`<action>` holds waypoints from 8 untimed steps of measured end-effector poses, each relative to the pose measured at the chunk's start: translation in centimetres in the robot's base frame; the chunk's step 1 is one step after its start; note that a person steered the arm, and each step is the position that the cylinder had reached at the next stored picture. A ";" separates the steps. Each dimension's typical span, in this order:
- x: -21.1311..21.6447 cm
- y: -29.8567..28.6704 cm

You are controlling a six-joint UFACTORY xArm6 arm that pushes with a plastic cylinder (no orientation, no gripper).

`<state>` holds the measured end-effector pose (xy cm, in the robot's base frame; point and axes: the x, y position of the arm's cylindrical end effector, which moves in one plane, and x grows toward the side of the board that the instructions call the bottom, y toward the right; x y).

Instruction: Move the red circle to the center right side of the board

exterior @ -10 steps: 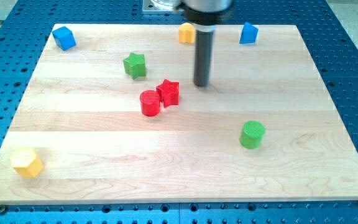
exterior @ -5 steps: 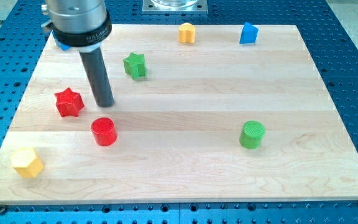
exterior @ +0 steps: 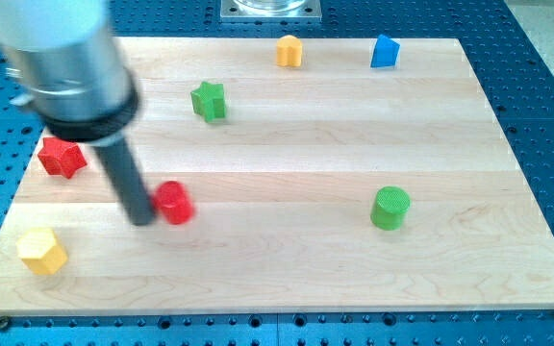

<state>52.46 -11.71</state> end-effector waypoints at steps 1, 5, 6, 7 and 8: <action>-2.7 13.9; -5.1 27.8; -5.7 32.8; -6.9 32.2; -6.8 32.1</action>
